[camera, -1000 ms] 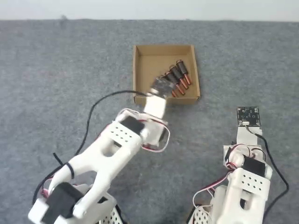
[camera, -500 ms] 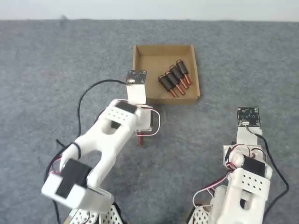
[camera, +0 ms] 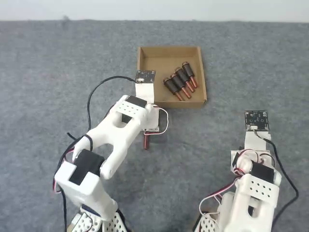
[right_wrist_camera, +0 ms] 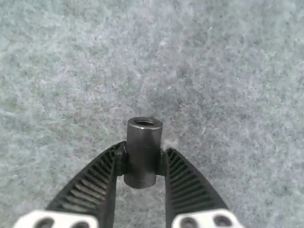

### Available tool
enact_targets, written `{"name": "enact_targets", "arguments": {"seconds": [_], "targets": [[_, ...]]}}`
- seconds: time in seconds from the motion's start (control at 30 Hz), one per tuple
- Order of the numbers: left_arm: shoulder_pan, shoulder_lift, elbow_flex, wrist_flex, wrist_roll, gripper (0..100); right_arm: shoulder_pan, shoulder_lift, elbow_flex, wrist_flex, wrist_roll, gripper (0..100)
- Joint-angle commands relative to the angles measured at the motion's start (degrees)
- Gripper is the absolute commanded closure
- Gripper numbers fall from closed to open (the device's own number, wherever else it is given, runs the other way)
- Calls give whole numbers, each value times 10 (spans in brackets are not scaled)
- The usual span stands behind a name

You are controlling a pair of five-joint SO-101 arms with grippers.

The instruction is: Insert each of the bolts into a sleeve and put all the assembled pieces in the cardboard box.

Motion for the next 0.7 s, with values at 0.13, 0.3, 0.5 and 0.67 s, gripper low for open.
{"name": "enact_targets", "arguments": {"seconds": [0.13, 0.3, 0.5, 0.67], "targets": [[-23, -4, -26, 4, 4, 927, 5, -7, -14, -8, -4, 991], [-20, -4, -26, 5, 1, 927, 5, -7, -14, -8, -4, 991], [-4, -4, -25, 7, -29, 928, 5, -7, -15, -8, -4, 991], [-3, 25, -50, 39, -16, 928, 5, -7, -15, -8, -4, 991]]}}
